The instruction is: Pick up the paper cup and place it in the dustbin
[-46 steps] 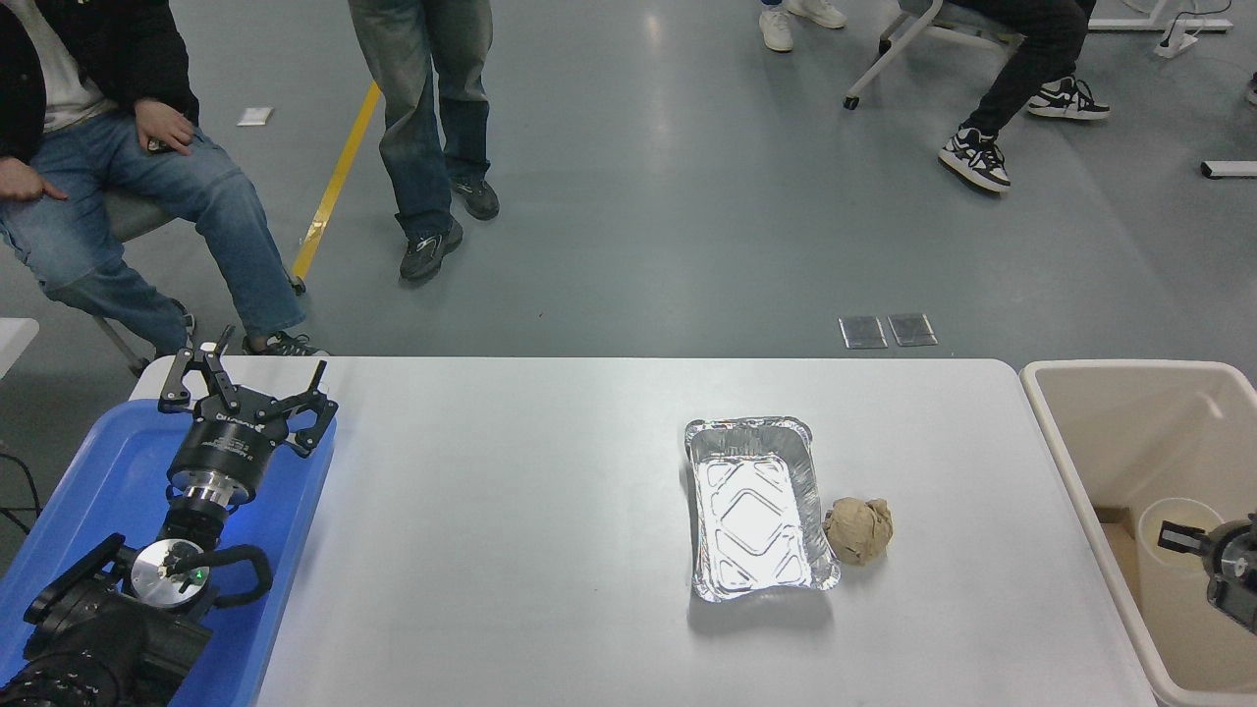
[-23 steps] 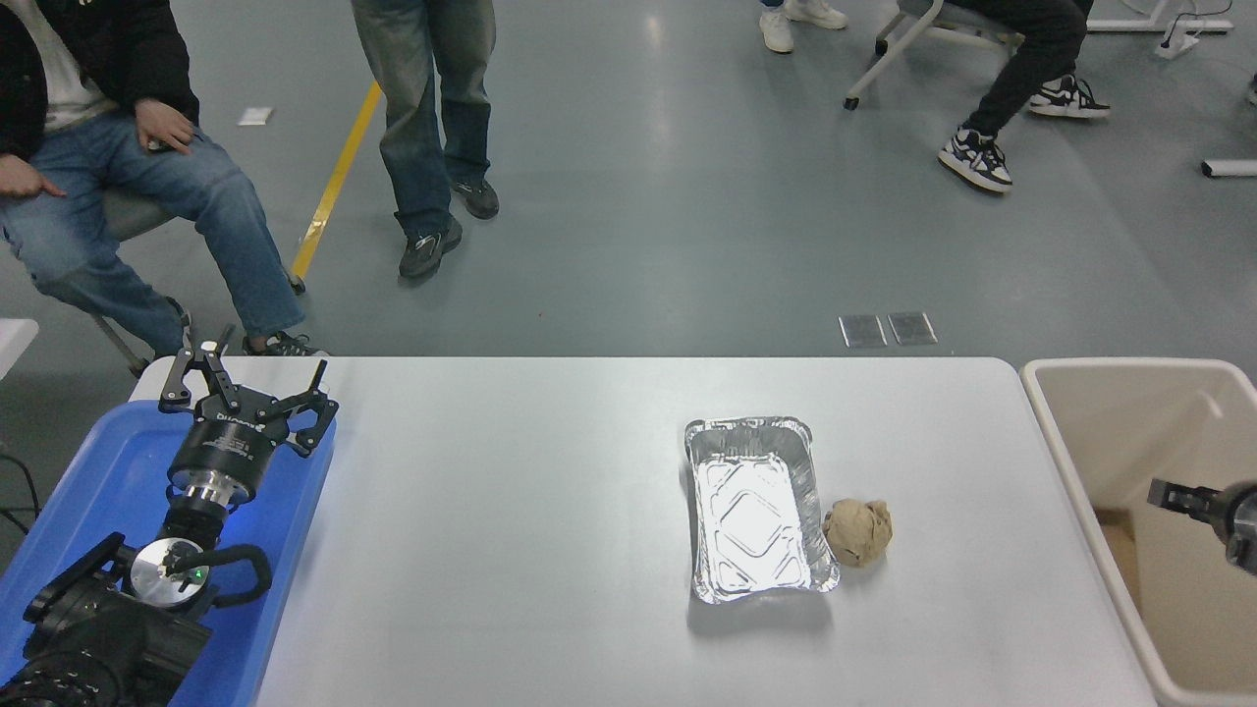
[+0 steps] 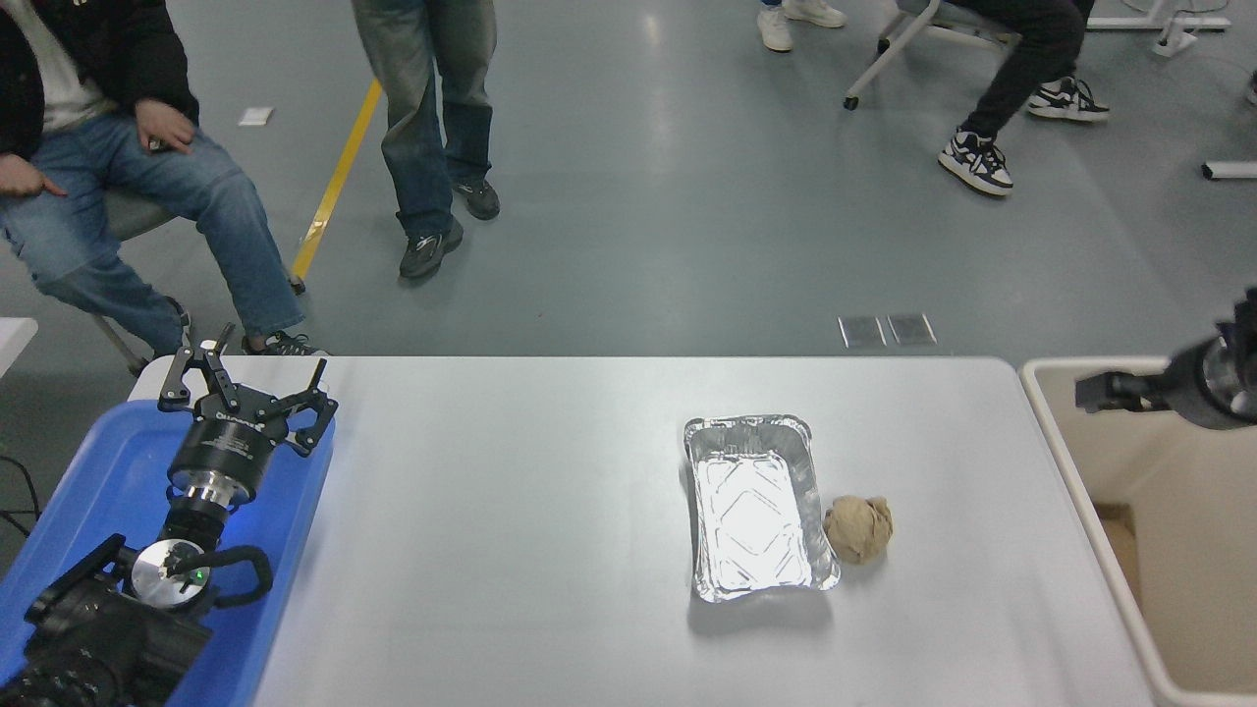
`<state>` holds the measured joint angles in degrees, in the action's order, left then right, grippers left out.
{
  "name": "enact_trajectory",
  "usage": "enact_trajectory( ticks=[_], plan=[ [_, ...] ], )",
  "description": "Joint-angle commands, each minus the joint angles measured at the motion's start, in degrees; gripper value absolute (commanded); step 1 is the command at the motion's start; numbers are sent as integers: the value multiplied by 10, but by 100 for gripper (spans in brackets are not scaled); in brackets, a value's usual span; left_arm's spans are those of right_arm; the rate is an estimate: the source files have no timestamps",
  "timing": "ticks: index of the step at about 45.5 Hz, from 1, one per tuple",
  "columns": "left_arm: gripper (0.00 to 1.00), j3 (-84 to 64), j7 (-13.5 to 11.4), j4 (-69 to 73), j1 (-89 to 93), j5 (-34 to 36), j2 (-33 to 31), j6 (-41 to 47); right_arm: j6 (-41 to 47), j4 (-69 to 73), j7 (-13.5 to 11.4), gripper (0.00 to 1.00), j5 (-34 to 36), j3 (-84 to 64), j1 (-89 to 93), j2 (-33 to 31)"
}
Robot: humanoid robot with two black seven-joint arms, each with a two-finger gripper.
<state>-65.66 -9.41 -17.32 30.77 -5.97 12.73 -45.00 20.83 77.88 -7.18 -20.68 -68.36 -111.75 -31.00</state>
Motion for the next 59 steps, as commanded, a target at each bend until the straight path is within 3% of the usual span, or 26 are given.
enact_trajectory(
  ticks=[1,11,24,59],
  plan=[
    [99,-2,-2,1,-1,-1,-1,0,129,68,-3,100,135,-27,-121,156],
    [99,-2,-2,1,-1,-1,-1,0,213,83,-3,100,244,-4,-194,304],
    [99,-2,-2,1,-1,0,-1,0,242,103,-3,100,366,52,-298,310],
    [99,-3,-3,1,-2,-1,-1,0,242,90,-1,100,339,-19,-249,310]
  ],
)
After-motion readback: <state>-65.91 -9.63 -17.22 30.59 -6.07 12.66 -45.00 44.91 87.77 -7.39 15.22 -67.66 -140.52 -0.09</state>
